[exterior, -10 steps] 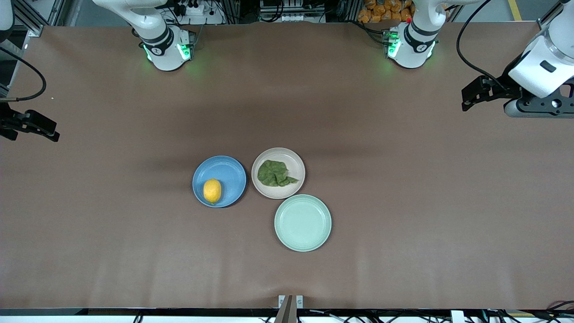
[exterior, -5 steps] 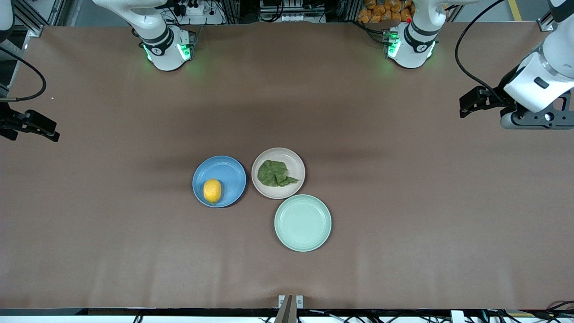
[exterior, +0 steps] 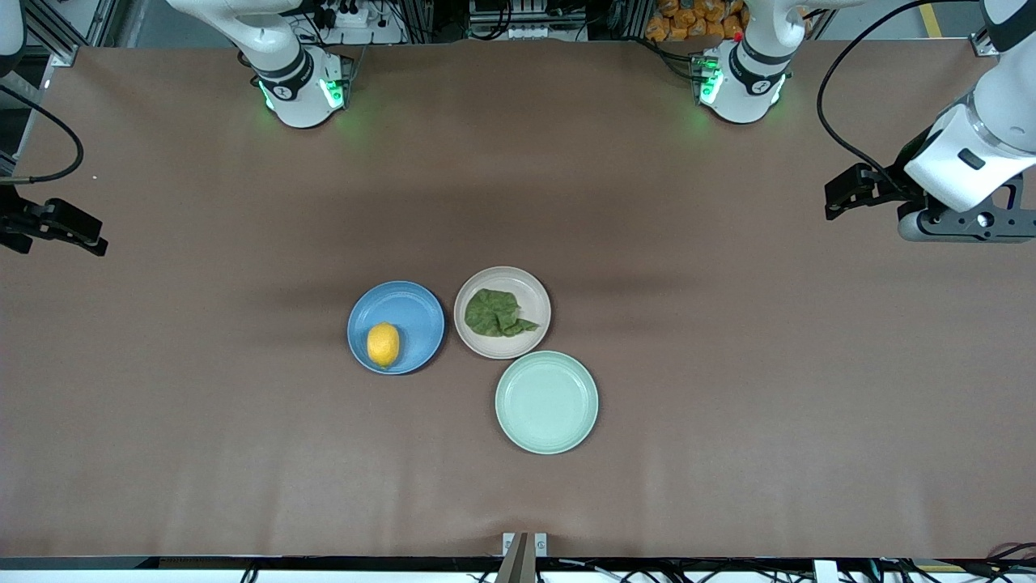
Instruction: Pick lemon and lettuce from blue and beige plates
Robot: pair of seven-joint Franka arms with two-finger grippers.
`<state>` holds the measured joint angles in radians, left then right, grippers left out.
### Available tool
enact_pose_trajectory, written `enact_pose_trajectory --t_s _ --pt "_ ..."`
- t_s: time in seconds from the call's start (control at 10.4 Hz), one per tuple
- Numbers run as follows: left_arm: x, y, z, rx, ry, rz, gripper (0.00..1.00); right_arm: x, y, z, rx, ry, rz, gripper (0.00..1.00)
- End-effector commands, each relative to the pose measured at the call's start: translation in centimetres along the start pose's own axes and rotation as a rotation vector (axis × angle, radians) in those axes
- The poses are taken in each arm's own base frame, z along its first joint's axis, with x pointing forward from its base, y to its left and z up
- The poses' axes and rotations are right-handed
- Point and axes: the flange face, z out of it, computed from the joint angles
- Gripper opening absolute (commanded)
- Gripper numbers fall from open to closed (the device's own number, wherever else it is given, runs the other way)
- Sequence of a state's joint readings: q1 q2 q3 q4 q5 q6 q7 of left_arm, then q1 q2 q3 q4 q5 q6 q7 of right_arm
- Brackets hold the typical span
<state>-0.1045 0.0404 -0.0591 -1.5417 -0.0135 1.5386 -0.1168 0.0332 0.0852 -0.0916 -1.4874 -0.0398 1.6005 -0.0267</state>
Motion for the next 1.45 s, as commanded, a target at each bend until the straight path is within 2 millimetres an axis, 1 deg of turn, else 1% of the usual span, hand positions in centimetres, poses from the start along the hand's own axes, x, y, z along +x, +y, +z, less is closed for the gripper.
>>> enact_pose_trajectory --t_s 0.0,0.19,0.39,0.48,0.58,0.77,0.87,0.96,1.06,1.16,1.25,1.35 --pt "1.3 0.6 -0.3 -0.025 0.011 0.014 1.0 0.1 0.1 -0.3 0.019 0.0 0.017 1.0" --pt "1.5 1.1 0.0 -0.021 0.007 0.017 1.0 0.2 0.2 -0.1 0.019 -0.005 0.019 1.0" --pt "1.9 0.3 0.6 -0.026 0.002 0.004 1.0 0.2 0.1 -0.1 0.019 -0.003 0.023 1.0" --pt "2.5 0.9 1.4 -0.027 0.007 0.016 1.0 0.2 0.1 -0.1 0.019 -0.003 0.023 1.0" --pt "3.0 1.0 2.4 -0.028 -0.007 0.015 1.0 0.3 0.2 0.0 0.019 -0.005 0.021 1.0" --pt "3.0 1.2 3.6 -0.026 -0.032 0.016 1.0 0.3 0.2 0.1 0.023 -0.006 0.02 1.0" --pt "3.1 1.0 4.6 -0.028 -0.043 0.012 1.0 0.3 0.0 0.2 0.025 -0.009 0.015 1.0" --pt "3.8 0.8 5.4 -0.089 -0.029 -0.004 1.0 0.3 -0.2 0.2 0.04 -0.009 0.015 1.0" --pt "4.4 0.7 6.6 -0.131 -0.041 -0.005 1.0 0.4 -0.2 0.2 0.06 -0.007 0.019 1.0" --pt "4.5 1.1 7.6 -0.13 -0.06 0.001 1.0 0.5 -0.5 0.7 0.073 -0.015 0.018 1.0" --pt "4.4 2.0 8.2 -0.131 -0.069 0.011 1.0 0.6 -0.7 0.7 0.075 -0.015 0.013 1.0" --pt "4.7 2.3 8.7 -0.139 -0.059 -0.003 1.0 0.6 -0.7 0.8 0.077 -0.018 0.014 1.0"
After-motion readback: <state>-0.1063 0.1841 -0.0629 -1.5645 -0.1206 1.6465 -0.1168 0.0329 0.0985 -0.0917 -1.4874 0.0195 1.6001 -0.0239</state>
